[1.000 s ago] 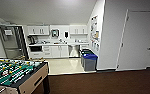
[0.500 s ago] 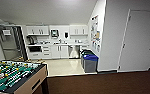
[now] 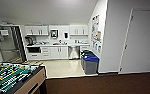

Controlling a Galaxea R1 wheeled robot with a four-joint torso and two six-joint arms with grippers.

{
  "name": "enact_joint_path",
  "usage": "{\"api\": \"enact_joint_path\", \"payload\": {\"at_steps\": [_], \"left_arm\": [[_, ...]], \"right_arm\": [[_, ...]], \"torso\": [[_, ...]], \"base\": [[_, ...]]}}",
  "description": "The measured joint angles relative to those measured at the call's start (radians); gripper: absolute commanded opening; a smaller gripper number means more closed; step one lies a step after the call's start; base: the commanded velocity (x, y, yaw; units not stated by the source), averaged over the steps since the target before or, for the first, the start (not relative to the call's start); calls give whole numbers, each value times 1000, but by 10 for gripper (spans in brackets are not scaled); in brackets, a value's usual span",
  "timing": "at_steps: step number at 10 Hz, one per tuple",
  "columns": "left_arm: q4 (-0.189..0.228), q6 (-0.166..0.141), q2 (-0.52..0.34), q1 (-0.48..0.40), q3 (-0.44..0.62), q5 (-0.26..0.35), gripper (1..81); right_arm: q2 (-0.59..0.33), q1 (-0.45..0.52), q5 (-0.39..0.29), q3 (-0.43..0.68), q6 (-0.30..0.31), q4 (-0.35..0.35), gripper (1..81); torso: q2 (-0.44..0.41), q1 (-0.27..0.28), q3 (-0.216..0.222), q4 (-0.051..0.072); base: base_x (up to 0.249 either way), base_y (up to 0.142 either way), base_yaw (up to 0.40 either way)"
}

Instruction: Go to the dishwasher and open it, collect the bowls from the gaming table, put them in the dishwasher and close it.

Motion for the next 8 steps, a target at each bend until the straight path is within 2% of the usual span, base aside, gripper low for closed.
{"api": "enact_joint_path", "payload": {"at_steps": [8], "left_arm": [[0, 0, -3, 1, 0, 0, 811]], "right_arm": [[-2, 1, 0, 1, 0, 0, 811]], "torso": [[0, 0, 0, 0]], "base": [[190, 0, 0]]}}
